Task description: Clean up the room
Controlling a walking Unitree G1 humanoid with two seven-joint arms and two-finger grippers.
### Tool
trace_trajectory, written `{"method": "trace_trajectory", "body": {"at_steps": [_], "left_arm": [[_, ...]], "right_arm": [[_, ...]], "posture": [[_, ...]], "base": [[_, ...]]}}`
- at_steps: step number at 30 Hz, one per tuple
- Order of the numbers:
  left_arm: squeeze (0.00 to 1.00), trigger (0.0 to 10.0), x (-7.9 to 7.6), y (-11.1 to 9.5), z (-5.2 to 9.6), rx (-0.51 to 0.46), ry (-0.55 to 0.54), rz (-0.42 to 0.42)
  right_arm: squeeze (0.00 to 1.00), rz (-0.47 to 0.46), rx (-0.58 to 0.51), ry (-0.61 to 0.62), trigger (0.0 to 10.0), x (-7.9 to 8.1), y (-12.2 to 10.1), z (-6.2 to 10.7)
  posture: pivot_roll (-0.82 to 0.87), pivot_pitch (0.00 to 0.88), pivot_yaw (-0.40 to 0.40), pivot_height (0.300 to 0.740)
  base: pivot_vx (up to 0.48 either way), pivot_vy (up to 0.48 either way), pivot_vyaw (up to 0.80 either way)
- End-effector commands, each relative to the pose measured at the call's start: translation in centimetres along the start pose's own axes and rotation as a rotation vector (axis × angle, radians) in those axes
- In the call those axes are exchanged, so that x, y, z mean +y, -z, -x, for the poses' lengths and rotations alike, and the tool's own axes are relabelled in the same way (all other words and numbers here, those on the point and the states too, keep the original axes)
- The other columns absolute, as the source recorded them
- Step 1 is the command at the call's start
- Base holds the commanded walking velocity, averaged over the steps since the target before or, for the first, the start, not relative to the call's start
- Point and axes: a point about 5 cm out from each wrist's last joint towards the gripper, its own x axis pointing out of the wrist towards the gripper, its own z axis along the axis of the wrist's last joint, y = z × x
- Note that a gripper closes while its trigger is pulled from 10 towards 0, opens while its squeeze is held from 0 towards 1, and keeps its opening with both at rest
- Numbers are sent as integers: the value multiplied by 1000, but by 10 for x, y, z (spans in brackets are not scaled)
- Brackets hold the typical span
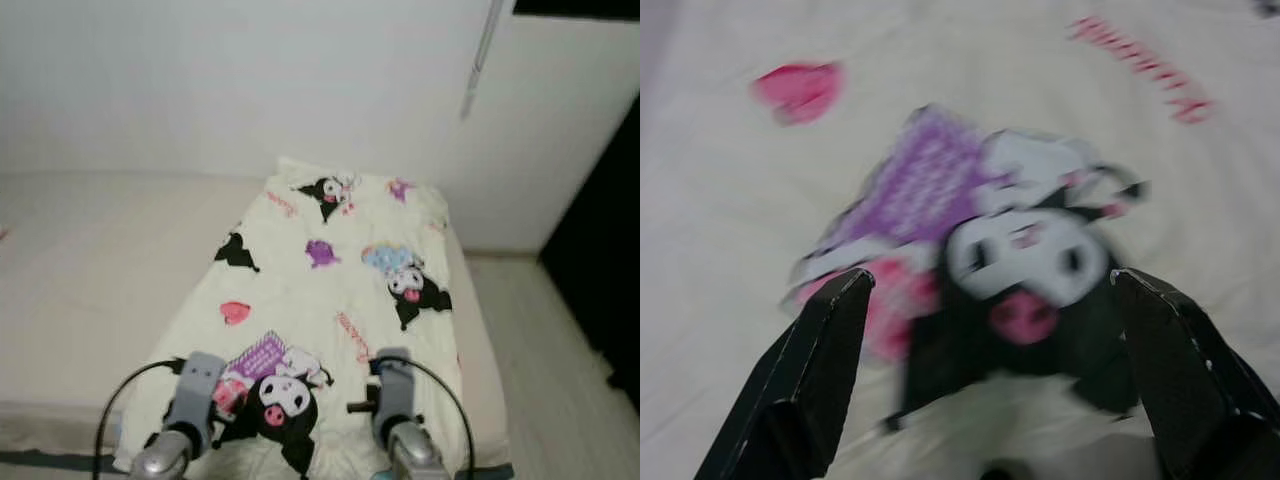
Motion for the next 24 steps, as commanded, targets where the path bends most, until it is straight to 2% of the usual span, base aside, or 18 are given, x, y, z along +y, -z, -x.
{"method": "trace_trajectory", "body": {"at_steps": [1,9,15,24], "left_arm": [[0,10000,4,5,2,26,-9,1],[0,10000,3,4,1,26,-12,-12],[0,10000,4,-2,1,-8,-9,-10],[0,10000,3,-7,1,-29,-10,2]], "right_arm": [[0,-15,18,-11,10000,5,5,1],[0,-14,-13,26,10000,-6,-3,2],[0,-35,-42,56,10000,-13,-12,1],[0,-32,-58,53,10000,-16,-20,-1]], "posture": [[-16,99,-24,740],[-23,110,-28,740],[-22,116,-29,715],[-19,116,-35,680]], "base": [[0,0,0],[0,0,0],[0,0,0],[0,0,0]]}}
